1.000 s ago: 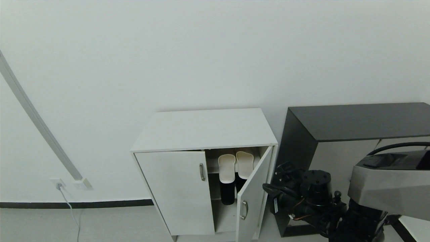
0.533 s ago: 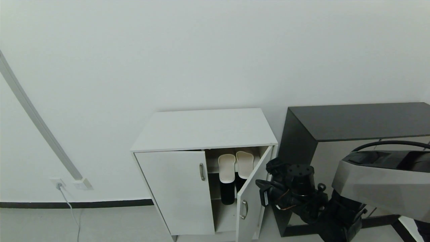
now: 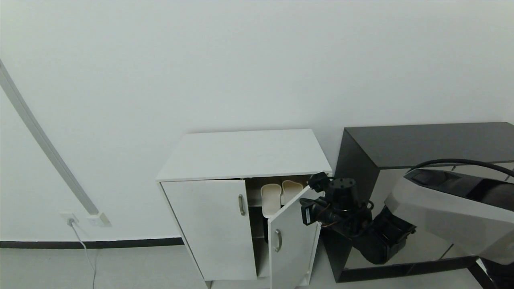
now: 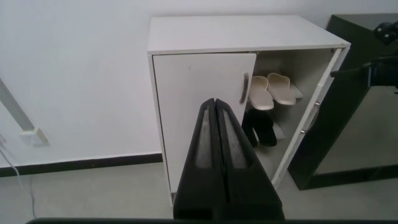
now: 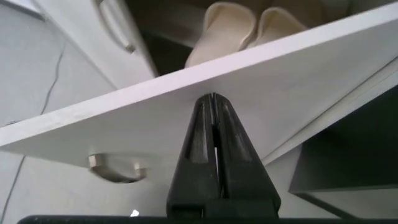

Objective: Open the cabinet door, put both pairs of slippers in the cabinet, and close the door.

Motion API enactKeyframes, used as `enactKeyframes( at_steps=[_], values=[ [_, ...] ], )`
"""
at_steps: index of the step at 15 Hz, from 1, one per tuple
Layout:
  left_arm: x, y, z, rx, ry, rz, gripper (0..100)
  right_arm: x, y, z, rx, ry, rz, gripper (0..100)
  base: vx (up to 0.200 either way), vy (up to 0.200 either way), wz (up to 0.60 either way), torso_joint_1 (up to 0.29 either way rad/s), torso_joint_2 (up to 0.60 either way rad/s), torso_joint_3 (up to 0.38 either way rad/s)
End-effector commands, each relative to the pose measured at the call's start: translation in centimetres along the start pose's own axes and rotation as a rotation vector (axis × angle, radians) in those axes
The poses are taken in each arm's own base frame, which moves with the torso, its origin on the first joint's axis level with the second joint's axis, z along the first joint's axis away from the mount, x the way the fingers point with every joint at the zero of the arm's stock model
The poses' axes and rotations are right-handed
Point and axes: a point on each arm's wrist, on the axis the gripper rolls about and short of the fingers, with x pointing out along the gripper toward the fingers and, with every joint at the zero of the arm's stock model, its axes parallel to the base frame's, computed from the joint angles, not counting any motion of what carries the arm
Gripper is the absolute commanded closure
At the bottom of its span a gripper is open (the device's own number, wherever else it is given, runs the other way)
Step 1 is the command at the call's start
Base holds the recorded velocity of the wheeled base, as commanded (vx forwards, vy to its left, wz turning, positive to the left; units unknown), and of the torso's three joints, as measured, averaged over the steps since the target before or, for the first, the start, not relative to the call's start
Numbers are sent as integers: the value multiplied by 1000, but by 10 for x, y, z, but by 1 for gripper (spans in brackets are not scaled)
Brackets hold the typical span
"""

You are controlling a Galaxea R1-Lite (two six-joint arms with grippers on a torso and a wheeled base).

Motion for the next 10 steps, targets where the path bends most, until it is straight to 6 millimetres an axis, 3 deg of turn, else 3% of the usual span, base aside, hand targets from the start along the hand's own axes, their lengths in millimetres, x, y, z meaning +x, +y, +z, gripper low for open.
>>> enactKeyframes(
  at_steps=[1,5,10],
  values=[
    [0,0,0,-1,0,1,100,13,-5,4,1,-7,-18,100,0,0,0,0,0,0],
    [0,0,0,-1,2,1,100,35,-10,0,-2,-10,-44,100,0,0,0,0,0,0],
    [0,0,0,1,2,1,100,48,-12,0,-16,-6,-51,100,0,0,0,0,0,0]
  ],
)
